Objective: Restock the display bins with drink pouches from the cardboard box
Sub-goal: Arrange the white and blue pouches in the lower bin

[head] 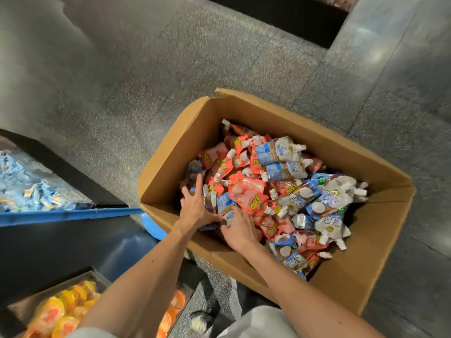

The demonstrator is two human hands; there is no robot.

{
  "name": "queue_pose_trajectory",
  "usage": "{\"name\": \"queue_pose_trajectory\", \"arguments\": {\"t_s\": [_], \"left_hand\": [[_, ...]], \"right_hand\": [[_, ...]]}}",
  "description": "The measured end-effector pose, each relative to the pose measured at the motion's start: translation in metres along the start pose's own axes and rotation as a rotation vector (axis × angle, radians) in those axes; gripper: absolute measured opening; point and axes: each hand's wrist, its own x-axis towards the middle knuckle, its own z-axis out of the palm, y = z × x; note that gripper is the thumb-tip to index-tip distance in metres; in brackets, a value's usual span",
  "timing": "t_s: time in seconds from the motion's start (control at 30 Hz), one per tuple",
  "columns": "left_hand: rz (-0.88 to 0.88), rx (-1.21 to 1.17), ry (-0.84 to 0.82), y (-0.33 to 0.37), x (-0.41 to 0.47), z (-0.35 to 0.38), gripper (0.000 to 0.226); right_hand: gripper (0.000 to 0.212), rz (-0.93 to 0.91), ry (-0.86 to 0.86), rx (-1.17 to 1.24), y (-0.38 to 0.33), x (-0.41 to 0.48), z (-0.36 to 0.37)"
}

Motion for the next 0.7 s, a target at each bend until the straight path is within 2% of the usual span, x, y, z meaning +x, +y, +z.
{"name": "queue_pose_trajectory", "arguments": {"t_s": [0.07,0.13,0.23,0.3,0.37,0.47,0.57,0.63,0.7], "left_hand": [[-0.04,-0.014,-0.095,-0.004,0.006,0.002,0.137],[-0.071,-0.039,-0.102,-0.004,0.008,0.001,0.124],[-0.037,-0.069,-0.034,-0.004,0.005,-0.004,0.09],[-0.002,-0.084,0.043,-0.005,-0.001,-0.005,0.069],[0.016,-0.105,0.096,-0.004,-0.004,-0.005,0.058],[0.003,-0.143,0.087,-0.001,-0.007,-0.007,0.057],[-0.009,-0.181,0.096,-0.003,-0.008,-0.012,0.061],[-0.02,-0.251,0.102,-0.007,-0.01,-0.016,0.066],[-0.017,-0.336,0.114,-0.01,-0.014,-0.02,0.067]], "right_hand": [[0.066,-0.025,0.01,-0.05,-0.009,0.006,0.011],[0.072,-0.029,0.057,-0.096,-0.013,0.009,0.016],[0.079,-0.025,0.096,-0.12,-0.013,0.016,0.017],[0.073,-0.021,0.077,-0.151,-0.015,0.019,0.013],[0.065,-0.025,0.063,-0.216,-0.016,0.022,0.009],[0.065,-0.042,0.05,-0.276,-0.017,0.016,0.013],[0.057,-0.067,0.12,-0.289,-0.016,0.007,0.022],[0.052,-0.072,0.172,-0.267,-0.013,0.005,0.024],[0.051,-0.089,0.145,-0.25,-0.01,0.005,0.021]]}}
